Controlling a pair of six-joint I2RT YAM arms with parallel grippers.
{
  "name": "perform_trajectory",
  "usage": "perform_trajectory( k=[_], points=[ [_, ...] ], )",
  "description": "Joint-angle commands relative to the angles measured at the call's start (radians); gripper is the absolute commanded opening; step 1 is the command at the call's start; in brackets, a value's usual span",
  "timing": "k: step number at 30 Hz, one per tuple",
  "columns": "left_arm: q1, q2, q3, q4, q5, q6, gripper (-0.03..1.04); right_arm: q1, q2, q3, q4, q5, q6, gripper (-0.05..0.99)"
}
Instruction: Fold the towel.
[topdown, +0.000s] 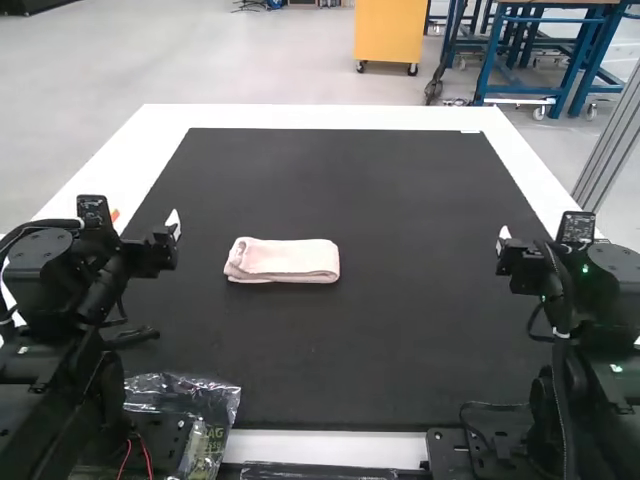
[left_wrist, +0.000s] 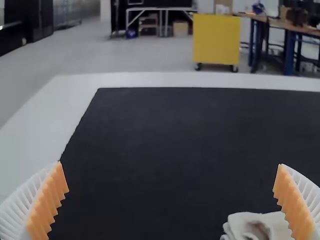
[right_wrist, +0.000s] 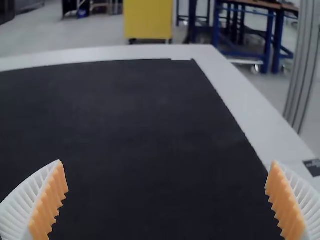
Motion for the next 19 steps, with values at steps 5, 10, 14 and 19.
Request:
perform_trajectory(
  k=[5,10,14,19],
  points=[
    [-0.003,-0.004,-0.007,-0.002,-0.010,0.029,0.97,-0.010,-0.008,-0.006,0.001,-0.009,-0.016,0.91],
    [-0.006,-0.004,-0.005,-0.002,-0.010,0.029,0.97,-0.010,-0.008,-0.006,0.001,-0.009,-0.016,0.91],
    [-0.006,-0.004,-0.007,-0.002,-0.010,0.029,0.97,-0.010,-0.008,-0.006,0.001,-0.009,-0.016,0.91],
    [-0.006,-0.004,-0.007,-0.002,-0.010,0.029,0.97,-0.010,-0.008,-0.006,0.001,-0.009,-0.016,0.91]
  ],
)
